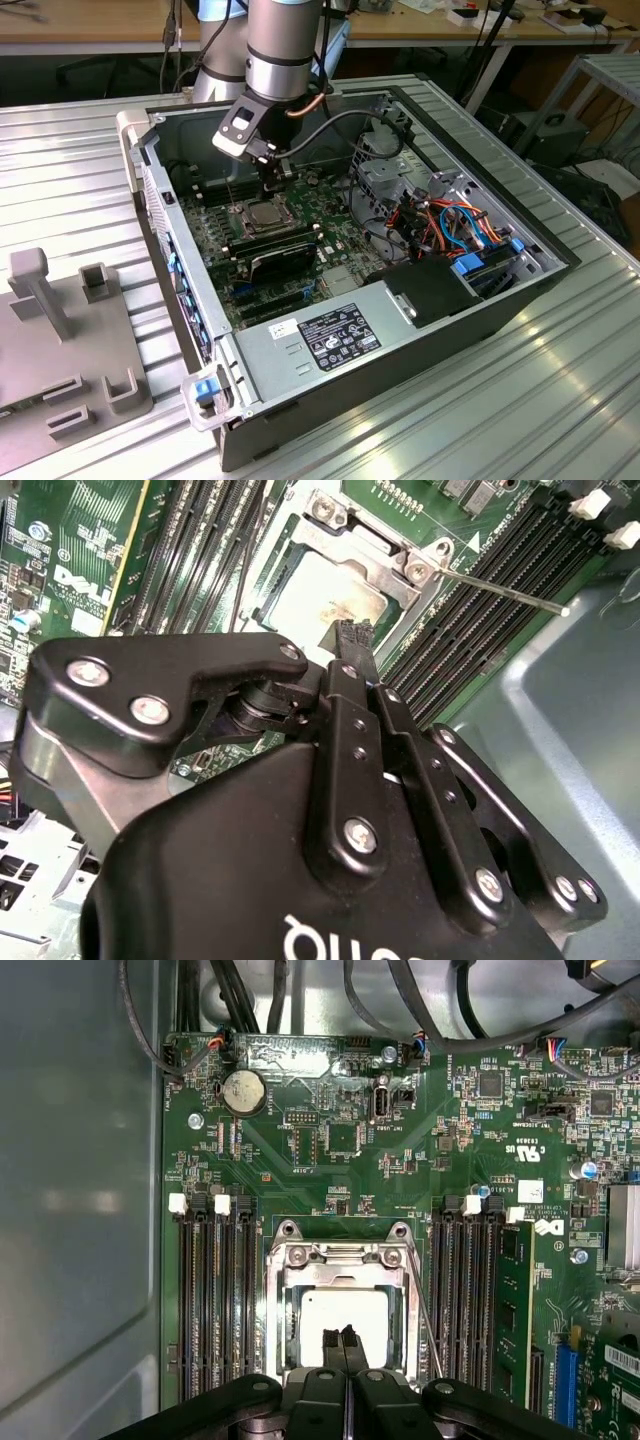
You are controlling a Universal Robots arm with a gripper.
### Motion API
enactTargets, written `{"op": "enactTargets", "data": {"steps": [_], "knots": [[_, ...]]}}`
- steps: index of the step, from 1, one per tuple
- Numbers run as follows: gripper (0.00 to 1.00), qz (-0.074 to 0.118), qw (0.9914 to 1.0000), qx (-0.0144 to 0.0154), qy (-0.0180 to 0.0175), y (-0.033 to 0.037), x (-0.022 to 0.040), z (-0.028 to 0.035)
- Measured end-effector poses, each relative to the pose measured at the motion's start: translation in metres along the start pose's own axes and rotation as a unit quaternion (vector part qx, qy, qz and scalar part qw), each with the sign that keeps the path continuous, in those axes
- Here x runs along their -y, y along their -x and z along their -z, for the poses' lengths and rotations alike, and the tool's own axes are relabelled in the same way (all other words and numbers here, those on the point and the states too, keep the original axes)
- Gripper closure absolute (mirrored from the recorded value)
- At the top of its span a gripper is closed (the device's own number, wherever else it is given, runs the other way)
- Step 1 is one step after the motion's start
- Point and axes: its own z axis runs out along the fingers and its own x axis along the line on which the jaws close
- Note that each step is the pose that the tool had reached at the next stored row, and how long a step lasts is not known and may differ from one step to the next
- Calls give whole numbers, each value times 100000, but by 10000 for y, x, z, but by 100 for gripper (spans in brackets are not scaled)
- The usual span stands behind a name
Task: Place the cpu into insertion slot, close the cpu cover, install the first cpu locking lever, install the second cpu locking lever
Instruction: 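Install the first cpu locking lever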
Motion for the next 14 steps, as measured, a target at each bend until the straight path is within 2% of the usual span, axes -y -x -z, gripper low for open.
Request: {"op": "enactTargets", "data": {"steps": [4,8,11,14], "knots": [[89,194,100000,0,4,0,1,0],[89,2282,99974,-40,94,0,3,1],[89,4677,99890,-74,188,0,4,3],[89,4719,99888,-71,186,0,4,3]]}}
